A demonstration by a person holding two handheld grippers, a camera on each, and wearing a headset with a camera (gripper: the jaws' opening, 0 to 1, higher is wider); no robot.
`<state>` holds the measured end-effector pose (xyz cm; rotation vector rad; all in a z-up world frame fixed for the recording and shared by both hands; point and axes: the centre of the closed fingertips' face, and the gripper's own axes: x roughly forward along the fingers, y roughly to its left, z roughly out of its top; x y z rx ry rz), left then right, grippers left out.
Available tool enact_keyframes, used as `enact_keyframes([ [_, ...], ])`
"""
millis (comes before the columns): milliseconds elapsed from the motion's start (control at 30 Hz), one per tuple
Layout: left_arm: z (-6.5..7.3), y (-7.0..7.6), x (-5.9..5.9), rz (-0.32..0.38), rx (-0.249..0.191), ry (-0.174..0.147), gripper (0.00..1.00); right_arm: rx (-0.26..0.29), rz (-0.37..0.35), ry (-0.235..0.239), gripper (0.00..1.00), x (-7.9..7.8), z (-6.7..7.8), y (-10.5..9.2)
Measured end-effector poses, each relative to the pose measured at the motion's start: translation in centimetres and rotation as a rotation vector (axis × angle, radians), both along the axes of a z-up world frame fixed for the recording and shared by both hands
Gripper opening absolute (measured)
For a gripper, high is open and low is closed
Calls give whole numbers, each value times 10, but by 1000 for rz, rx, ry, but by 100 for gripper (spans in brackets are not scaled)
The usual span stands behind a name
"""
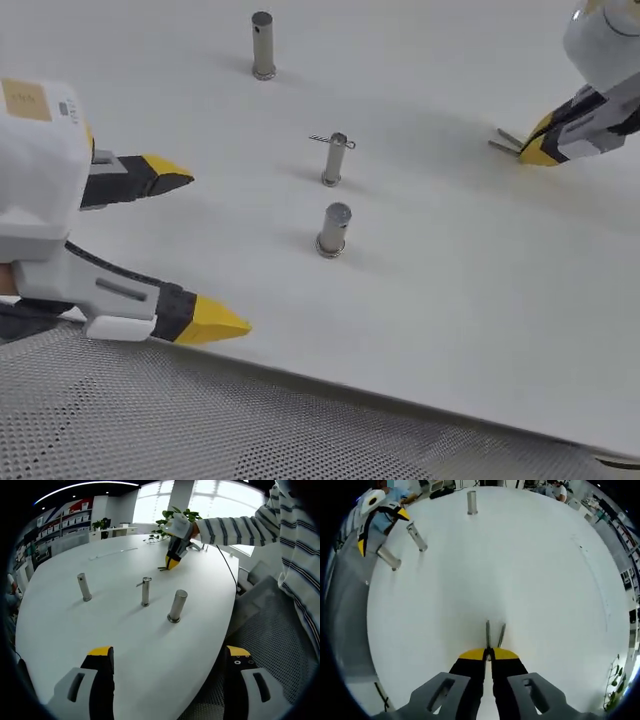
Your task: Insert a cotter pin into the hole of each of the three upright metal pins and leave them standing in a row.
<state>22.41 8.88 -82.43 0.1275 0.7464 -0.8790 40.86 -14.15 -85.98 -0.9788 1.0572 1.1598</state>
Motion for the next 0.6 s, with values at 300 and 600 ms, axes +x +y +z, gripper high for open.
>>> enact_keyframes([
  [300,-5,-2,-4,-13,11,2,89,-63,118,-35,5,6,-3,-1],
  [600,-5,-3,-5,-8,8,7,87,-61,101,17,4,18,-6,-7],
])
